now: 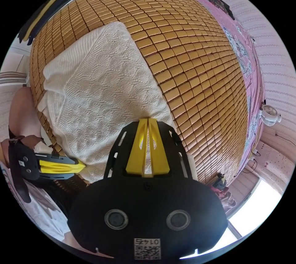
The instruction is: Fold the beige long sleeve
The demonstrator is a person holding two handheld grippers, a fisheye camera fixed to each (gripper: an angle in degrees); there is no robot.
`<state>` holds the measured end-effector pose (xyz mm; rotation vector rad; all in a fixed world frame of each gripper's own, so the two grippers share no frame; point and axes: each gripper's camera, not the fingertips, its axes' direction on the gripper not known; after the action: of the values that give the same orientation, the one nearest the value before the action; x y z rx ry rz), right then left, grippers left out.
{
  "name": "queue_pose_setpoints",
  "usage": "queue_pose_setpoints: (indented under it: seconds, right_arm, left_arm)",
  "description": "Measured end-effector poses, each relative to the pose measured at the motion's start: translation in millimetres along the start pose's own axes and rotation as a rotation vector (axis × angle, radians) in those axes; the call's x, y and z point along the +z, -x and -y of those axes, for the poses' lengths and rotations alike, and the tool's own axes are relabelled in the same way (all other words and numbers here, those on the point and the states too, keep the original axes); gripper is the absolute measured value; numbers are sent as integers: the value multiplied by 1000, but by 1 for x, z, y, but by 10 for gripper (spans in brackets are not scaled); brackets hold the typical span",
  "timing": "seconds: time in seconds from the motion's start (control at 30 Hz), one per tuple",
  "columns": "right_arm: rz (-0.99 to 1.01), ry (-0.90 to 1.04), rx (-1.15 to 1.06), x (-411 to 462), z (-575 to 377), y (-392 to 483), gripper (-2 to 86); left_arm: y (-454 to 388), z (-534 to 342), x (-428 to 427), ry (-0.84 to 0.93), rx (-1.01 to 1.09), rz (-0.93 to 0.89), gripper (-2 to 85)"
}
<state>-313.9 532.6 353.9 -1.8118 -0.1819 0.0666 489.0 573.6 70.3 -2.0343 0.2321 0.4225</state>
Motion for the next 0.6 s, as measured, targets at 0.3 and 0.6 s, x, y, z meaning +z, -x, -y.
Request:
queue_pose_setpoints:
  seconds: [0.3, 0.6]
  right_arm:
    - [258, -247, 197, -23, -121, -69, -7]
    - [480, -308, 682, 55, -382, -54, 83]
  left_arm:
    - [-24, -6, -19, -62, 43, -21, -5]
    - [-84, -16, -52, -351, 160, -47, 134]
